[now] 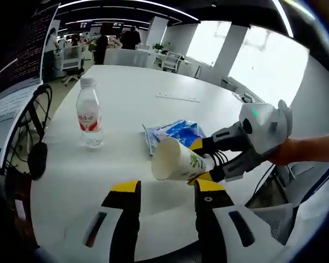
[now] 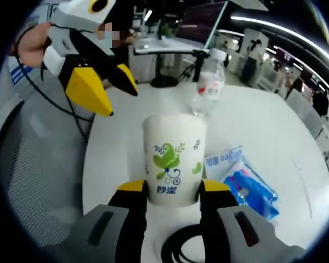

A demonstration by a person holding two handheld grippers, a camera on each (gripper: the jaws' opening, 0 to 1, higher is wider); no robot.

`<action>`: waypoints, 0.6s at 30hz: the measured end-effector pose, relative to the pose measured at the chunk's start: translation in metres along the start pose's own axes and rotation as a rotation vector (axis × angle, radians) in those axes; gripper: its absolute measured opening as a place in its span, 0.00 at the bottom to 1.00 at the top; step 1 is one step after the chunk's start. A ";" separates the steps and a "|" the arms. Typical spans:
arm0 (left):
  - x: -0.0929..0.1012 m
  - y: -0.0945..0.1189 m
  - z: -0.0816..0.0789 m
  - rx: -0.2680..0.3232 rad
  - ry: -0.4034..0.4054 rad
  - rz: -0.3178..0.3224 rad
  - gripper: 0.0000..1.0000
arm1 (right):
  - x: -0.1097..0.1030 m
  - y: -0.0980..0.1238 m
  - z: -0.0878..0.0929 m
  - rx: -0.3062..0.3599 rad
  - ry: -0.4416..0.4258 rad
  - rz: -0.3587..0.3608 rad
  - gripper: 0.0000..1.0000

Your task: Arrange the tabletop items into an orderly group along one side of the table until the central work area is clear of visible clutter.

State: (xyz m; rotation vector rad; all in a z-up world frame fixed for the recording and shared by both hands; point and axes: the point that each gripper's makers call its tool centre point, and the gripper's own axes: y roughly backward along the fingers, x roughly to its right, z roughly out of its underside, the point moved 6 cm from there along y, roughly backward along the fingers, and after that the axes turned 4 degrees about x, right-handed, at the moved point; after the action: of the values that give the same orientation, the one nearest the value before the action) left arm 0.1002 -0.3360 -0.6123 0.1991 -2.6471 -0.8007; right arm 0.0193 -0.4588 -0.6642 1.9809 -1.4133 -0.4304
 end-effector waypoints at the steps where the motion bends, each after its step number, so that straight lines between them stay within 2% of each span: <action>1: 0.001 0.000 0.000 -0.002 -0.001 0.001 0.38 | 0.000 0.001 0.001 -0.001 0.002 0.002 0.36; 18: 0.014 -0.008 -0.005 -0.003 0.007 0.055 0.37 | -0.006 0.012 -0.002 0.006 0.031 0.011 0.36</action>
State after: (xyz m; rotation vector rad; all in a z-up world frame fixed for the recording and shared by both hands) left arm 0.0896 -0.3482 -0.6088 0.1274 -2.6323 -0.7847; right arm 0.0105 -0.4551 -0.6552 1.9758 -1.4070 -0.3896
